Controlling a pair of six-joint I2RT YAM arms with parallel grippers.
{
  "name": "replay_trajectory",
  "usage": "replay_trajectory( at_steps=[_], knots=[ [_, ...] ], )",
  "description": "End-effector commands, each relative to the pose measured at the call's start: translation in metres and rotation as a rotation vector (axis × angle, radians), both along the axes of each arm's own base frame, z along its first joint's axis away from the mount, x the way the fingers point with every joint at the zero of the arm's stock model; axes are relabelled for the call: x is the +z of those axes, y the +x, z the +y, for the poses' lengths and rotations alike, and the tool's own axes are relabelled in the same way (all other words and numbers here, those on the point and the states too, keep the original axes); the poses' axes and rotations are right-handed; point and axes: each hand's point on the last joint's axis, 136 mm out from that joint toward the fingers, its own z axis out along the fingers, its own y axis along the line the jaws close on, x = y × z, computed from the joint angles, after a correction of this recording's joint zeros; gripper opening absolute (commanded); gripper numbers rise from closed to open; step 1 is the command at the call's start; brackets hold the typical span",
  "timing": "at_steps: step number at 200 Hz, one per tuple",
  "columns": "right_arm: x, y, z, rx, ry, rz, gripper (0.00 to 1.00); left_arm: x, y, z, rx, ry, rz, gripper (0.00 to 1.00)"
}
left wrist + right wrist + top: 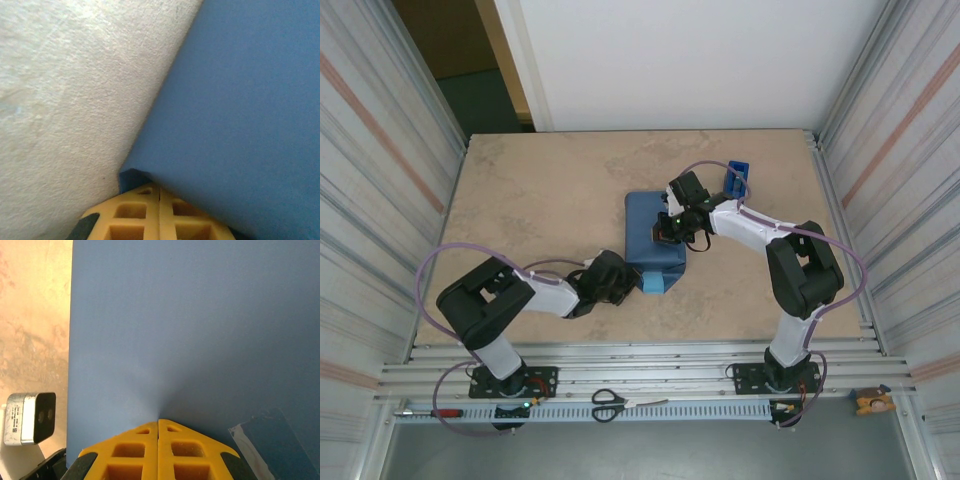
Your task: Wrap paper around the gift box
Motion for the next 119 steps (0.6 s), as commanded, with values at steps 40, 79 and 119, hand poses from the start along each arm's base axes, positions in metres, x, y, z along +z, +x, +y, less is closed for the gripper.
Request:
replay_trajectory(
  at_steps=[40,79,119],
  knots=[
    [-0.058,-0.036,-0.028,-0.019,-0.154,0.175,0.0,0.03,0.009,-0.041,-0.102,-0.086,-0.068,0.11],
    [-0.058,-0.036,-0.029,-0.023,-0.153,0.178,0.0,0.026,0.007,-0.047,-0.135,-0.108,-0.074,0.11],
    [-0.059,-0.035,-0.03,-0.028,-0.157,0.179,0.0,0.103,-0.007,-0.07,-0.343,-0.127,-0.33,0.13]
  ],
)
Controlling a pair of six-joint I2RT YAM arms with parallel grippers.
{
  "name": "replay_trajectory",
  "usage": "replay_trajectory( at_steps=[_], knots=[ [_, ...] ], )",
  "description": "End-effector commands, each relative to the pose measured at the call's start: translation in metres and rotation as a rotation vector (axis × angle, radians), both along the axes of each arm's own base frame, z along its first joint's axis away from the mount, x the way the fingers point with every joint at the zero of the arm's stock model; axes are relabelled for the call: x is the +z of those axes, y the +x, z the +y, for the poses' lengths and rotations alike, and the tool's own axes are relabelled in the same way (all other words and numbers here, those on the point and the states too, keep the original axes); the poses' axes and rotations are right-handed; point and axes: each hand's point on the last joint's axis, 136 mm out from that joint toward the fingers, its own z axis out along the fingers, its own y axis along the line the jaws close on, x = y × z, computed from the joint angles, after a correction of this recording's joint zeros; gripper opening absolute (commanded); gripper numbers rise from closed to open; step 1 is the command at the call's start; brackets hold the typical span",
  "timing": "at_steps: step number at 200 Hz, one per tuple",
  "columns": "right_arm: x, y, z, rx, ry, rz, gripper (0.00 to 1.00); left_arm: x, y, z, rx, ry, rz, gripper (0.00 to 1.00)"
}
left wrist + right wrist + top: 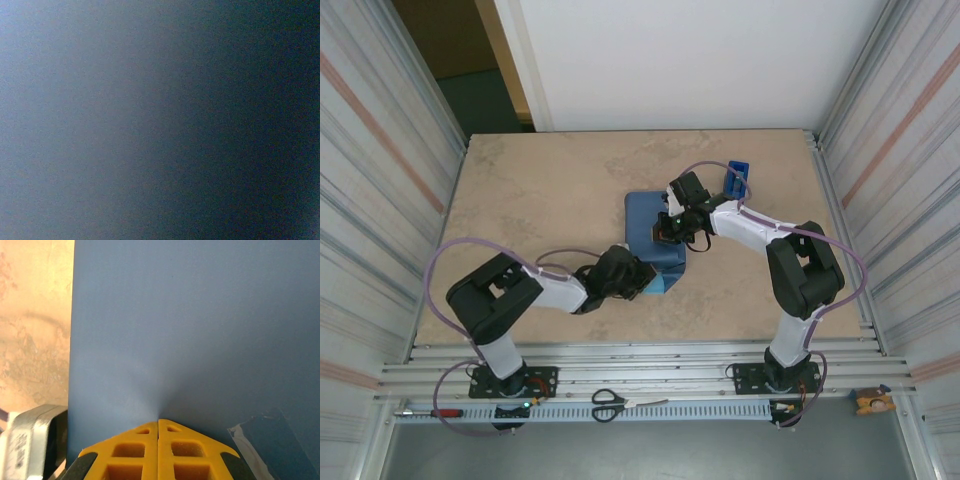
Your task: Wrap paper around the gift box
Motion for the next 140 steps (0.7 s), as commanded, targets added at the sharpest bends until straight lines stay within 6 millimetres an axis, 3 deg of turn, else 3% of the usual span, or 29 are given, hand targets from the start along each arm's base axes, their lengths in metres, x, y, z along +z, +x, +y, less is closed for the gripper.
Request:
replay_trajectory(
  at_steps=[1,15,30,57,79,102,140],
  knots=[
    [-0.059,-0.036,-0.03,-0.026,-0.163,0.182,0.0,0.075,-0.006,-0.024,-0.148,-0.06,-0.249,0.13],
    [-0.059,-0.035,-0.03,-0.027,-0.162,0.183,0.0,0.088,-0.018,-0.015,-0.172,0.004,-0.305,0.13],
    [-0.058,-0.035,-0.03,-0.028,-0.163,0.184,0.0,0.089,-0.026,0.005,-0.155,0.078,-0.329,0.11],
    [-0.059,-0.035,-0.03,-0.029,-0.162,0.184,0.0,0.061,-0.027,0.057,-0.013,0.156,-0.248,0.08],
    [-0.058,-0.035,-0.029,-0.029,-0.159,0.184,0.0,0.04,-0.025,0.082,0.059,0.174,-0.17,0.0],
    [-0.057,-0.035,-0.029,-0.03,-0.162,0.185,0.0,0.032,-0.019,0.083,0.065,0.159,-0.154,0.0],
    [-0.057,-0.037,-0.03,-0.029,-0.167,0.189,0.0,0.023,-0.007,0.063,0.031,0.133,-0.138,0.0]
  ],
)
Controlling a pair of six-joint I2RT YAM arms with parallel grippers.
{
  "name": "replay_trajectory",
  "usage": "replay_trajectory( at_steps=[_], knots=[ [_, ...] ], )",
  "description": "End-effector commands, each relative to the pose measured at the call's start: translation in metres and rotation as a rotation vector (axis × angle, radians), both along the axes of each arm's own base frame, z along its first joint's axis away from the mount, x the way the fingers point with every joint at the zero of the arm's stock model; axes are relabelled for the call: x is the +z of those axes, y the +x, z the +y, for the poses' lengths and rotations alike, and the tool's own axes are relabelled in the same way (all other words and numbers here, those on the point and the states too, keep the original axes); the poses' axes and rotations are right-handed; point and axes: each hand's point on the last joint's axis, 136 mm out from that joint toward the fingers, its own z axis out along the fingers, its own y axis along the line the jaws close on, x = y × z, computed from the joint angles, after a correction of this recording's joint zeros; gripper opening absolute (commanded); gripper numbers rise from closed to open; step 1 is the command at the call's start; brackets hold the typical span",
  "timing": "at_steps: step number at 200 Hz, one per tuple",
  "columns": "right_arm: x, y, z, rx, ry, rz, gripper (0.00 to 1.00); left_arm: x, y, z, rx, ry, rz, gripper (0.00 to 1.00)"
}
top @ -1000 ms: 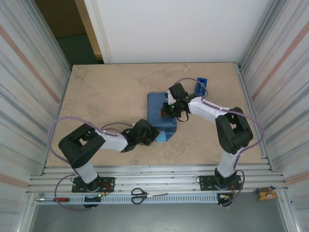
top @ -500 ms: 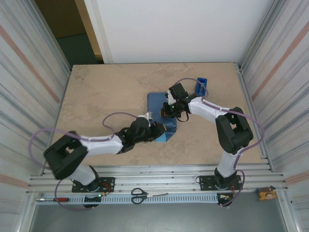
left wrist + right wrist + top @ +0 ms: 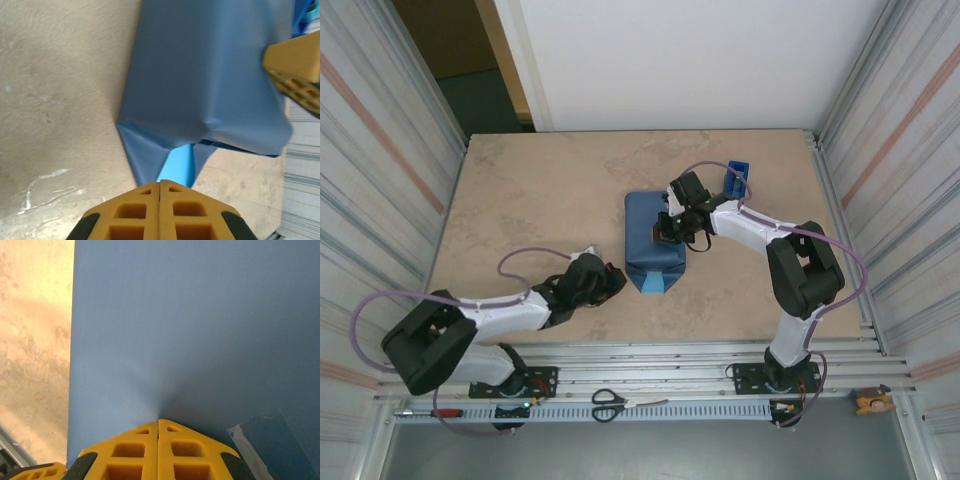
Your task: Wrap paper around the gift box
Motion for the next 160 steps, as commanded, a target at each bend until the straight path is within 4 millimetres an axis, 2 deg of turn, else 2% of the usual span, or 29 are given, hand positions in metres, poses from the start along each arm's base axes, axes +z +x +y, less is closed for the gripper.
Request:
replay_trajectory(
  at_steps=[1,61,102,160],
  knots=[
    [-0.057,-0.037,-0.03,-0.029,-0.171,0.185,0.0,0.01,0.015,-0.015,-0.003,-0.054,-0.021,0.0],
    [-0.057,-0.037,-0.03,-0.029,-0.171,0.185,0.0,-0.002,0.041,-0.032,0.032,-0.066,-0.023,0.0],
    [-0.057,-0.037,-0.029,-0.026,-0.166,0.187,0.0,-0.026,0.043,-0.025,0.095,-0.037,0.042,0.0],
    [-0.057,-0.038,-0.028,-0.024,-0.165,0.189,0.0,-0.039,0.041,-0.034,0.131,-0.052,0.071,0.0]
  ],
)
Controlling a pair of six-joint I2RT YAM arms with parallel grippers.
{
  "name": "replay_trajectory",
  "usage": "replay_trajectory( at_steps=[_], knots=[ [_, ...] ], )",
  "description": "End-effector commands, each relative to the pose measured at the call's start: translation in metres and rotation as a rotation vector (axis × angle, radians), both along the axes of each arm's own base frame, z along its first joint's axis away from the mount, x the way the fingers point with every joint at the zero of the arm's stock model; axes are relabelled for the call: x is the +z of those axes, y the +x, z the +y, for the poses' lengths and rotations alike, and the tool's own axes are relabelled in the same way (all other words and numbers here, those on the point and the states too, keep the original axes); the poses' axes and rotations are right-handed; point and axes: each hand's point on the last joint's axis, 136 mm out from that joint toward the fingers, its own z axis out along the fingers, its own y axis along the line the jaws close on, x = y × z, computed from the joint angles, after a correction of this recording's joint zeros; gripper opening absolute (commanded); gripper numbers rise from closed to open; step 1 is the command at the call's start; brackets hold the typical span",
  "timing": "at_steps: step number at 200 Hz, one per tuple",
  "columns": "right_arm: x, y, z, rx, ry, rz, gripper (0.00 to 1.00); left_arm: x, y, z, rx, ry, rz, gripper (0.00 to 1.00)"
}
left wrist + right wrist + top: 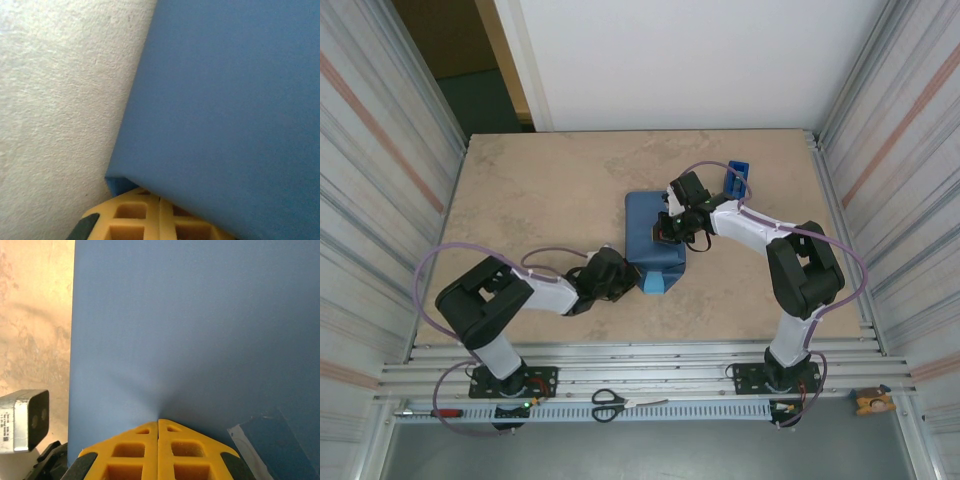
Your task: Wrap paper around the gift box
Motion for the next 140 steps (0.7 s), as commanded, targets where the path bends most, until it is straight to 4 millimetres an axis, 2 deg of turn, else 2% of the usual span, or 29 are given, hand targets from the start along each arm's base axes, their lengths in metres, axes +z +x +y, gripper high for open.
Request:
replay_trajectory(
  at_steps=[1,45,86,140],
  knots=[
    [-0.057,-0.037,-0.029,-0.025,-0.165,0.188,0.0,0.002,0.014,-0.002,0.088,-0.017,-0.018,0.0],
    [-0.058,-0.039,-0.029,-0.022,-0.165,0.192,0.0,-0.004,0.014,-0.002,0.15,-0.041,-0.005,0.0],
    [-0.059,-0.041,-0.029,-0.02,-0.165,0.193,0.0,0.012,0.017,-0.006,0.148,-0.022,-0.019,0.0],
    [-0.06,-0.041,-0.03,-0.022,-0.169,0.196,0.0,0.0,0.011,-0.011,0.126,0.039,0.065,0.0]
  ],
)
